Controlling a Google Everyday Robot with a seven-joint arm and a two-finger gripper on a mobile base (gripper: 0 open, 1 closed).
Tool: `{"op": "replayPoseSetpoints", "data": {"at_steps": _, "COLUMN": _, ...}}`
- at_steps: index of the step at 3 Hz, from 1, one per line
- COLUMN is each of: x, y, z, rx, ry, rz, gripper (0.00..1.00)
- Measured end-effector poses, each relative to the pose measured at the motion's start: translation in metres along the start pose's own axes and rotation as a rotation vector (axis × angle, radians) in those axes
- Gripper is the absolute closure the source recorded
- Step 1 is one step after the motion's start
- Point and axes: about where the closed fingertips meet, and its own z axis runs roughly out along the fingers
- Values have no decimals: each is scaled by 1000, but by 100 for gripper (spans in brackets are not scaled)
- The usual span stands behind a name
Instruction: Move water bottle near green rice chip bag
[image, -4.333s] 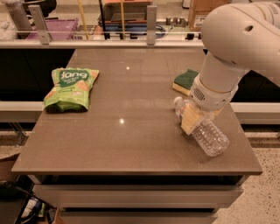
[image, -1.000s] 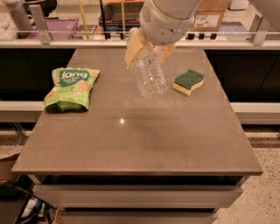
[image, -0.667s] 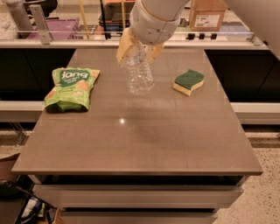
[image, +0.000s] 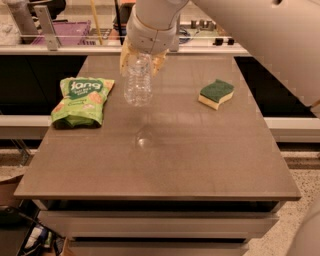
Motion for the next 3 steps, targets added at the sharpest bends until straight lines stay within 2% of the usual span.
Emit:
{"op": "replayPoseSetpoints", "data": {"at_steps": 1, "x": -9, "y": 3, "z": 21, "rx": 41, "ry": -7, "rz": 68, "gripper": 100}}
{"op": "replayPoseSetpoints", "data": {"at_steps": 2, "x": -12, "y": 2, "z": 46, "rx": 49, "ry": -8, "rz": 109, "gripper": 100}}
{"op": "replayPoseSetpoints", "data": {"at_steps": 3, "x": -15, "y": 2, "z": 73, "rx": 61, "ry": -4, "rz": 114, "gripper": 100}}
